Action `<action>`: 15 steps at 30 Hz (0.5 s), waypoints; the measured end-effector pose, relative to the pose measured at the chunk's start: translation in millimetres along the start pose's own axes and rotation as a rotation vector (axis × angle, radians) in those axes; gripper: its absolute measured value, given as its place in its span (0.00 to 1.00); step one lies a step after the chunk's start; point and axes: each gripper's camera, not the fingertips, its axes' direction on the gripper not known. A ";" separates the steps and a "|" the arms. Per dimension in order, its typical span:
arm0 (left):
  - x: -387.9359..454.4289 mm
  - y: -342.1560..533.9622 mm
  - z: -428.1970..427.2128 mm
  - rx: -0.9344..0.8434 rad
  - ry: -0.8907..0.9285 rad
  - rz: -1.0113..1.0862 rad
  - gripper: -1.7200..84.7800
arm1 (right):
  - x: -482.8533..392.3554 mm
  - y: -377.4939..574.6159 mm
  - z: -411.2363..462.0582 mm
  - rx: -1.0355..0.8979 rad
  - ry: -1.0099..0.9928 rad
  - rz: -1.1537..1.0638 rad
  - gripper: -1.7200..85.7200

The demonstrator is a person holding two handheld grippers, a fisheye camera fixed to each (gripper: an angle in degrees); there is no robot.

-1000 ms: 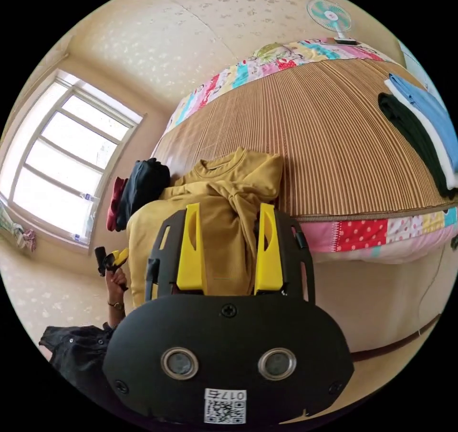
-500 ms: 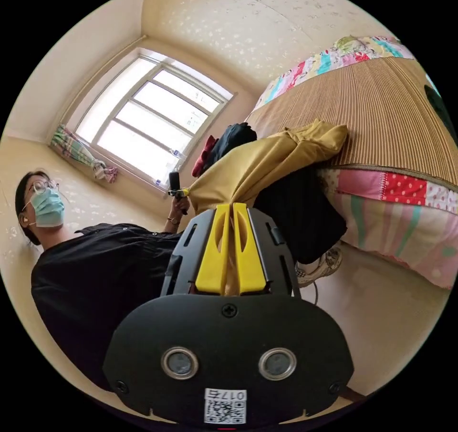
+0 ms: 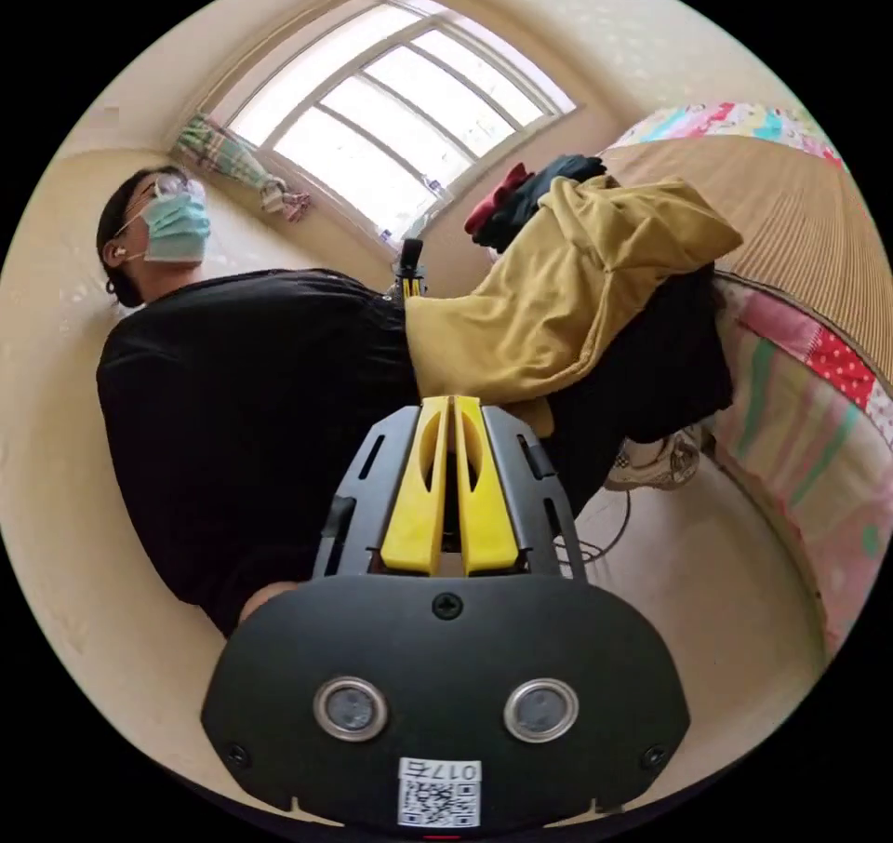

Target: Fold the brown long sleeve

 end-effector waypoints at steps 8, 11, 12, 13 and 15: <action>-6.2 -4.5 -64.3 0.680 -0.206 -0.131 0.14 | -4.8 -111.4 51.1 0.149 0.398 0.017 0.11; 11.0 -43.4 -52.3 0.714 -0.271 -0.103 0.14 | -23.6 -187.0 129.9 0.016 0.527 -0.124 0.15; 12.9 -51.1 -49.2 0.717 -0.269 -0.095 0.15 | -29.2 -213.2 160.7 -0.027 0.591 -0.176 0.16; 15.1 -64.7 -42.9 0.729 -0.253 -0.080 0.15 | -31.3 -225.1 175.8 -0.047 0.626 -0.203 0.16; 16.4 -80.9 -34.1 0.744 -0.210 -0.048 0.15 | -31.0 -262.7 229.2 -0.086 0.727 -0.292 0.16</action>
